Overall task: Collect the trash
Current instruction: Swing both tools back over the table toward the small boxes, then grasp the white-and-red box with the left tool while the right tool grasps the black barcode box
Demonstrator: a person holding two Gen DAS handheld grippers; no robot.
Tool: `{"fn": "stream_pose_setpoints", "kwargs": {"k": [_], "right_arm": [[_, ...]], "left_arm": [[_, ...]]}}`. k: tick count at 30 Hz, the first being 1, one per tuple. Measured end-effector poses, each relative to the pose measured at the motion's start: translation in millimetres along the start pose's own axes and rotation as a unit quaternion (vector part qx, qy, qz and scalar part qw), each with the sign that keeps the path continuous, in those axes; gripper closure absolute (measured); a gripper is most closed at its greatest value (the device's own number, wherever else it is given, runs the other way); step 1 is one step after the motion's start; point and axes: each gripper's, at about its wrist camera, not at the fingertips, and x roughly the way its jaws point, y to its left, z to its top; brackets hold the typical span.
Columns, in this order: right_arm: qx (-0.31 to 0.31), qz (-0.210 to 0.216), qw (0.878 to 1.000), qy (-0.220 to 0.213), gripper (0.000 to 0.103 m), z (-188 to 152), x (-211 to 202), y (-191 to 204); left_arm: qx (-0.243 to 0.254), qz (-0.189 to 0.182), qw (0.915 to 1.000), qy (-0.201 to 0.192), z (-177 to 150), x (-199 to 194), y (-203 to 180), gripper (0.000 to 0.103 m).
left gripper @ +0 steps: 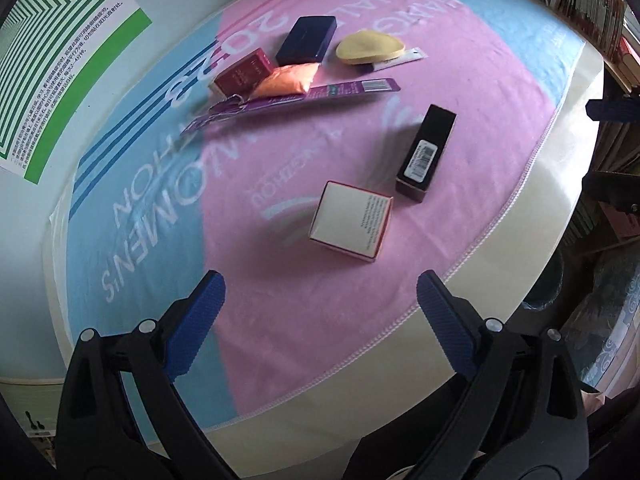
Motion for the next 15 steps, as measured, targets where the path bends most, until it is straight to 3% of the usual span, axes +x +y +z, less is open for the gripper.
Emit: {"fn": "stream_pose_setpoints", "kwargs": {"k": [7,15], "right_arm": [[-0.097,-0.015,0.994,0.040,0.014,24.3,30.2,31.5],[-0.180,0.015,0.981,0.073,0.014,48.5,60.3,36.9]], "left_arm": [[0.007,-0.005,0.9999,0.013,-8.0,14.5,15.6,0.008],[-0.012,-0.003,0.9993,0.036,-6.8,34.2,17.8,0.008]]}}
